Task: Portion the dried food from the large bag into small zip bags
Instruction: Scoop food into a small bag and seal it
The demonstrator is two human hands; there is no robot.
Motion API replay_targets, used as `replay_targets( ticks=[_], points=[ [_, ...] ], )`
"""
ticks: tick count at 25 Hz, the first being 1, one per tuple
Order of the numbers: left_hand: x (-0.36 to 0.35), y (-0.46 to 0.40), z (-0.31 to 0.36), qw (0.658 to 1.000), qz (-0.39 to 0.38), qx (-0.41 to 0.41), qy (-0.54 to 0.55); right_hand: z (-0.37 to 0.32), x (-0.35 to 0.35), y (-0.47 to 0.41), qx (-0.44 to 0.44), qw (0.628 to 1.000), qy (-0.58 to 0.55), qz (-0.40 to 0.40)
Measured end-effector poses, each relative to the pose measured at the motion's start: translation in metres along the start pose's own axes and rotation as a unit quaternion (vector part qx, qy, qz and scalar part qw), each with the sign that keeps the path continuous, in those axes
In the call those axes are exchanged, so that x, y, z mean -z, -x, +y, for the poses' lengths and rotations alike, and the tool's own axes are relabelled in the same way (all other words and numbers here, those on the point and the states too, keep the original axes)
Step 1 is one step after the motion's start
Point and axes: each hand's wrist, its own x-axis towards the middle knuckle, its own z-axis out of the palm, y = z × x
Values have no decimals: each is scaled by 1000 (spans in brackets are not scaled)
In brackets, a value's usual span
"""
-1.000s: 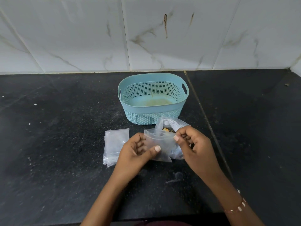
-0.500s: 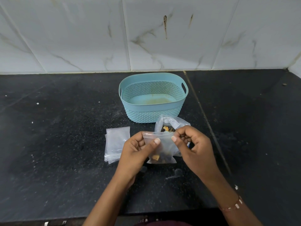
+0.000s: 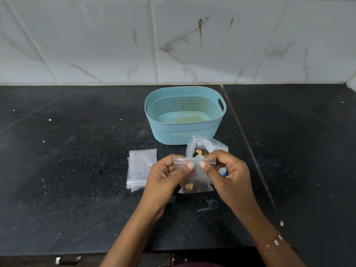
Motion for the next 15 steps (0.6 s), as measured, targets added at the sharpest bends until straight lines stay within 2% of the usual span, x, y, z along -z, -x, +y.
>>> replay_targets(
  ticks=[7,15],
  points=[
    [1,-4,2,1000,11,-3,9,-1,2,-5,-31,998,-25,-54],
    [0,-7,0,999,35,-11,4,-1,-1,-11,-24,1000,-5,-19]
  ],
)
